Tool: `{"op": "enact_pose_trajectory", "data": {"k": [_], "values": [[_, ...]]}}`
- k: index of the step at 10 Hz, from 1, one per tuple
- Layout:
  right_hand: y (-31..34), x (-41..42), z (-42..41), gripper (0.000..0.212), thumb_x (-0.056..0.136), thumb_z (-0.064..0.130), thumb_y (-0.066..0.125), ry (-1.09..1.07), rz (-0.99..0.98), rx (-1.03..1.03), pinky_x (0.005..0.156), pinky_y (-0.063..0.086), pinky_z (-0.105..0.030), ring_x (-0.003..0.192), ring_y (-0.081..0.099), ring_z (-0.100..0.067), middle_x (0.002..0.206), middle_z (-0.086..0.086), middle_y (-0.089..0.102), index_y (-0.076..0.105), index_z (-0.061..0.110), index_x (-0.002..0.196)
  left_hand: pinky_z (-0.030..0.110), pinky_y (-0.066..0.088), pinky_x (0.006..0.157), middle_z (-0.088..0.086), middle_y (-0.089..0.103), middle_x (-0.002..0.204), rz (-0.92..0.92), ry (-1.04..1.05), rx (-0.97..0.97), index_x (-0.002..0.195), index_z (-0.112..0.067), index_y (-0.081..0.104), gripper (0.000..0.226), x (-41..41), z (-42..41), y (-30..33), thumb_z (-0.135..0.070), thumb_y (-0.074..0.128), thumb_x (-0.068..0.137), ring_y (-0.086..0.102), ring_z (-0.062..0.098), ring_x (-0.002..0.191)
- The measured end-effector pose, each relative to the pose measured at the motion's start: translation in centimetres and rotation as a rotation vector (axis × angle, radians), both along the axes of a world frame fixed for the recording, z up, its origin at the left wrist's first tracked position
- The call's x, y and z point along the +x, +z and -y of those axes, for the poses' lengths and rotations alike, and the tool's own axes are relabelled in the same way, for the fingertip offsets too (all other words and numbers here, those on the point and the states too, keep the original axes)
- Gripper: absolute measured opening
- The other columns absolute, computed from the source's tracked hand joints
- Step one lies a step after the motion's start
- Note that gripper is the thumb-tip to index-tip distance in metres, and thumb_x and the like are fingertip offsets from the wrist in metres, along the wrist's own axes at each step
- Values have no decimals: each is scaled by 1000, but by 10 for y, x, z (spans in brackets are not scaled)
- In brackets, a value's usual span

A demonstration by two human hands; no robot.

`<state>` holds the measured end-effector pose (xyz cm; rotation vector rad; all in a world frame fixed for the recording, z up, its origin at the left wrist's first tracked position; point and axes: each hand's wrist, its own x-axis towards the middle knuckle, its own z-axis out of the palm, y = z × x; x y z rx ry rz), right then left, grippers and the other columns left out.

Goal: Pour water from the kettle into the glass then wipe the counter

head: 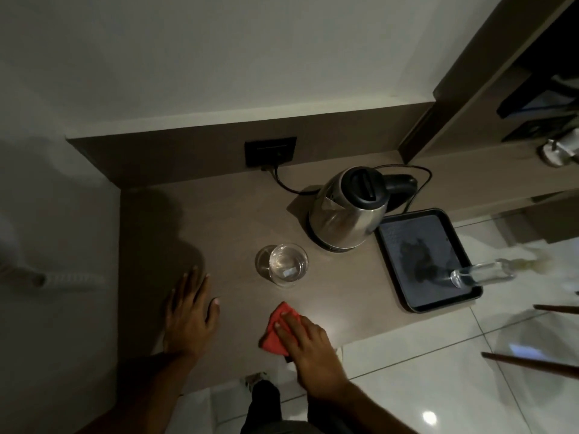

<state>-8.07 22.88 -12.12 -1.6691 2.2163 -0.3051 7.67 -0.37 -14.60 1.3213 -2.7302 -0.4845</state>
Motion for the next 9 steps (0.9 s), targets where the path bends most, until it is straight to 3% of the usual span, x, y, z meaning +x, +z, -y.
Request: {"op": "enact_pose_trajectory", "data": {"k": [1, 2, 3, 4, 5, 6, 7, 8, 9], "values": [[0, -55, -23, 83, 62, 23, 79, -65, -42, -3, 93, 50, -44, 123, 44, -30, 144, -9, 46, 50, 17, 139, 50, 26, 110, 8, 32, 156, 8, 10, 15, 141, -16, 48, 60, -2, -1, 0, -44, 34, 90, 29, 27, 143], [10, -90, -25, 95, 55, 26, 86, -257, -8, 65, 92, 49, -52, 119, 46, -35, 144, -13, 46, 45, 17, 141, 49, 26, 110, 8, 31, 156, 21, 7, 24, 142, -16, 48, 60, 0, 0, 0, -44, 34, 91, 28, 26, 143], [21, -124, -38, 86, 69, 11, 76, -364, 7, -112, 99, 38, -55, 124, 38, -36, 148, -15, 39, 36, 19, 144, 49, 26, 110, 8, 32, 156, 54, 12, 32, 141, -15, 49, 61, -2, -1, 4, -45, 32, 91, 29, 27, 143], [39, -169, -52, 84, 71, -9, 67, -649, 23, -179, 106, 32, -60, 129, 33, -39, 148, -21, 37, 36, 15, 145, 50, 28, 109, 10, 34, 155, 67, 7, 31, 140, -16, 49, 65, -4, -1, 9, -55, 25, 94, 31, 30, 141], [42, -215, -65, 61, 88, 23, 53, -731, 8, -65, 107, 28, -65, 131, 34, -49, 151, -23, 34, 38, 8, 145, 51, 28, 109, 8, 33, 156, 89, -1, 25, 143, -18, 44, 75, -4, -1, 11, -65, 12, 94, 30, 30, 142], [30, -232, -70, 77, 87, 67, 18, -634, 11, 136, 112, 9, -63, 148, 3, -29, 162, 1, 4, 11, 26, 153, 49, 27, 110, 6, 29, 158, 90, 1, 20, 145, -20, 41, 75, -2, 0, 10, -66, 11, 93, 27, 27, 144], [9, -240, -78, 84, 79, 80, 7, -596, 41, 224, 115, -6, -59, 145, -20, -17, 156, 11, -22, -11, 38, 149, 48, 25, 111, 7, 28, 158, 94, 13, 15, 147, -21, 36, 71, -5, -2, 11, -63, 16, 94, 24, 26, 145], [13, -251, -77, 94, 73, 89, 3, -560, 100, 300, 116, -5, -63, 143, -26, -17, 157, 7, -28, -16, 38, 149, 49, 24, 111, 10, 27, 158, 99, -7, 7, 148, -19, 37, 68, -3, -4, 10, -56, 30, 91, 24, 29, 144], [35, -235, -65, 91, 75, 85, 12, -614, 68, 260, 112, -10, -62, 144, -24, -15, 160, 7, -22, -9, 38, 150, 50, 21, 112, 12, 27, 157, 116, -21, 56, 148, -17, 35, 72, -6, -4, 5, -62, 17, 95, 23, 31, 144]]}}
